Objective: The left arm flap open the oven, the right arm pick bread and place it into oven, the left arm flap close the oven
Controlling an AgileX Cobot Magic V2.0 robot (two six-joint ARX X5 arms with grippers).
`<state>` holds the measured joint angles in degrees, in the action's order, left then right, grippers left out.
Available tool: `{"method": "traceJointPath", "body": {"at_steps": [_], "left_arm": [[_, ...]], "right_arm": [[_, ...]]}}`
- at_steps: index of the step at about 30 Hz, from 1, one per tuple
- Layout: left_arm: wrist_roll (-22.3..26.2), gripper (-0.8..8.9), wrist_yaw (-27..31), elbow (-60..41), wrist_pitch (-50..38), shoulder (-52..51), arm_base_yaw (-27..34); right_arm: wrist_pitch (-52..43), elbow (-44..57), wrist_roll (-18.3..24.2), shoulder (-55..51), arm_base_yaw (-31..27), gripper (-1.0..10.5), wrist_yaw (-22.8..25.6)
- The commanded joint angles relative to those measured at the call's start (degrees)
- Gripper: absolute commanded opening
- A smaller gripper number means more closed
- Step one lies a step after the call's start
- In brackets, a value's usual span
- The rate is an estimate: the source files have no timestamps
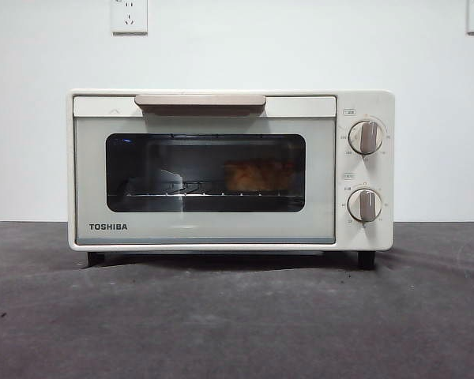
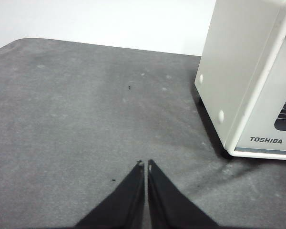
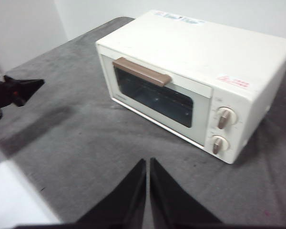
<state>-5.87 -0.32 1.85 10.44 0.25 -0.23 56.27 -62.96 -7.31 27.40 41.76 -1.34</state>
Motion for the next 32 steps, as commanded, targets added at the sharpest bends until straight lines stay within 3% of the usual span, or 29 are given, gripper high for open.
{"method": "traceJointPath", "body": {"at_steps": [1, 11, 17, 25, 32], "left_arm": [[0.28, 0.20, -0.04, -1.16, 0.26, -0.07, 0.07], [0.28, 0.20, -0.04, -1.16, 0.26, -0.07, 0.07], [0.28, 0.20, -0.04, -1.16, 0.26, -0.07, 0.07], [0.28, 0.20, -0.04, -1.16, 0.26, -0.07, 0.07], [0.28, 0.20, -0.04, -1.16, 0.28, -0.07, 0.07]], "right_arm": [[-2.49, 1.60, 0.37, -0.20, -3.34, 0.1, -0.13], [-38.27, 34.16, 1.14, -13.16, -30.03, 0.1, -2.05], [-52.59, 52.11, 3.48, -21.09, -40.22, 0.1, -6.27], [-54.53, 62.36, 3.52, -27.19, -43.15, 0.1, -6.12], [-46.38, 62.40, 4.17, -27.19, -43.21, 0.1, -4.17]]}}
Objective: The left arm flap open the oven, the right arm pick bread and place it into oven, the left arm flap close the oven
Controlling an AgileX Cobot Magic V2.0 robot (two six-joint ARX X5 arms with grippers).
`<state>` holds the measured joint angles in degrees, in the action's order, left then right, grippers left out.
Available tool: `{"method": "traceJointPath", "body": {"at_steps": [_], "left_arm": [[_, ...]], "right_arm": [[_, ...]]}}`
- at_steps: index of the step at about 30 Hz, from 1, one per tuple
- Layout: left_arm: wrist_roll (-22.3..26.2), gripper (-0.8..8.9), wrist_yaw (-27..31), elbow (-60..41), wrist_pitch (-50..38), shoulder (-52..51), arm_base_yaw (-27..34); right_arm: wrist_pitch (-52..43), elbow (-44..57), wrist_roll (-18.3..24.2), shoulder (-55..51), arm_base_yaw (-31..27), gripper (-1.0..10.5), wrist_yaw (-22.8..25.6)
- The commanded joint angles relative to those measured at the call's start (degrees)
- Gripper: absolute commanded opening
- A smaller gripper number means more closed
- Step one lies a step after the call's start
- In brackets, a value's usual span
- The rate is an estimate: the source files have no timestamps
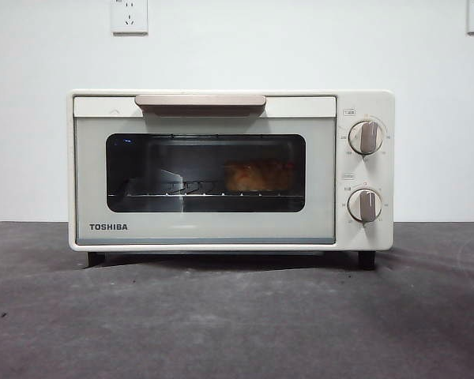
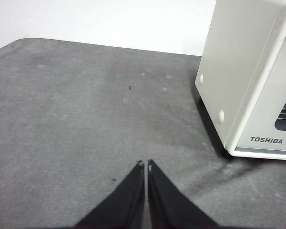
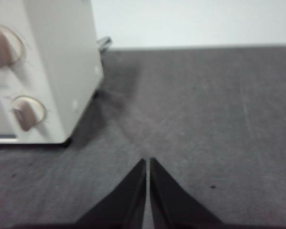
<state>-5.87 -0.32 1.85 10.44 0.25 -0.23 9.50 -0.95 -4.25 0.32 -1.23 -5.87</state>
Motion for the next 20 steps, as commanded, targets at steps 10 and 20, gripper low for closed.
{"method": "traceJointPath", "body": {"at_steps": [10, 20], "left_arm": [[0.28, 0.20, -0.04, -1.16, 0.26, -0.07, 0.07], [0.28, 0.20, -0.04, -1.16, 0.26, -0.07, 0.07]], "right_arm": [[-0.66, 0.39, 1.31, -0.11, -0.46, 0.1, 0.28], [-0.63, 0.39, 1.31, -0.11, -0.46, 0.1, 0.28]]}}
